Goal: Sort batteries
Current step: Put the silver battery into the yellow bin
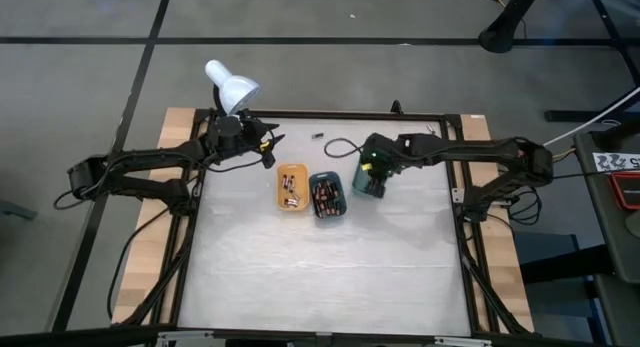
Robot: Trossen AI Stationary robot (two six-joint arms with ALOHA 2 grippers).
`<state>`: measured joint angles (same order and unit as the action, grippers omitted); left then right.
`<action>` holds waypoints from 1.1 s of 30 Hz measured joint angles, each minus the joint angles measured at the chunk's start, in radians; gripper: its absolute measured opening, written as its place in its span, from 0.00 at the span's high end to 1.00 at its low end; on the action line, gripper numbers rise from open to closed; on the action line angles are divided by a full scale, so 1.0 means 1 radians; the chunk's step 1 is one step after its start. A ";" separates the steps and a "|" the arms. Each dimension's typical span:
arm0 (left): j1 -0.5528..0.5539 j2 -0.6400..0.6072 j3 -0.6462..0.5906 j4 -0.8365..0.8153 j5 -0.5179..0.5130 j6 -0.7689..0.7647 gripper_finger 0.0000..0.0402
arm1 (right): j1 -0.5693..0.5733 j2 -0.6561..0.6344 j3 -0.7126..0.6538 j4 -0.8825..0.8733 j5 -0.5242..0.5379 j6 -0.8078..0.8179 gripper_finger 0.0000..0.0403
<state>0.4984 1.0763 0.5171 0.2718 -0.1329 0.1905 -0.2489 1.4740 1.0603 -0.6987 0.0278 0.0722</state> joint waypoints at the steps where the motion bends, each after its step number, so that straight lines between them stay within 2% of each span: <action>1: 0.000 0.000 0.000 0.000 0.000 -0.001 0.61 | 0.000 0.000 0.000 0.030 0.053 0.009 1.00; 4: -0.003 0.000 0.000 -0.004 0.011 -0.008 0.61 | -0.041 0.000 0.000 -0.025 0.302 0.116 1.00; 6: -0.003 0.002 0.000 -0.015 0.043 -0.017 0.61 | -0.119 0.000 0.000 -0.100 0.354 0.187 1.00; 10: -0.004 0.020 -0.001 -0.029 0.076 -0.022 0.61 | -0.315 0.000 -0.007 -0.147 0.235 0.211 1.00; 15: -0.003 0.064 -0.001 -0.028 0.076 -0.030 0.61 | -0.528 0.000 -0.009 -0.085 0.185 0.190 0.99; 18: -0.003 0.095 -0.001 -0.031 0.087 -0.044 0.61 | -0.632 0.003 -0.009 -0.075 0.166 0.135 0.94; 24: -0.029 0.113 -0.001 -0.018 0.108 -0.030 0.61 | -0.769 0.074 -0.009 -0.103 0.093 0.015 0.73; 29: -0.056 0.110 -0.001 0.021 0.108 -0.030 0.61 | -0.820 0.164 -0.009 -0.058 0.185 -0.123 0.52; 33: -0.072 0.110 -0.001 0.025 0.108 -0.041 0.61 | -0.853 0.212 -0.009 0.019 0.190 -0.156 0.42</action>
<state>0.4266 1.1866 0.5163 0.2970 -0.0250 0.1494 -1.1021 1.6855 1.0515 -0.6794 0.2180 -0.0841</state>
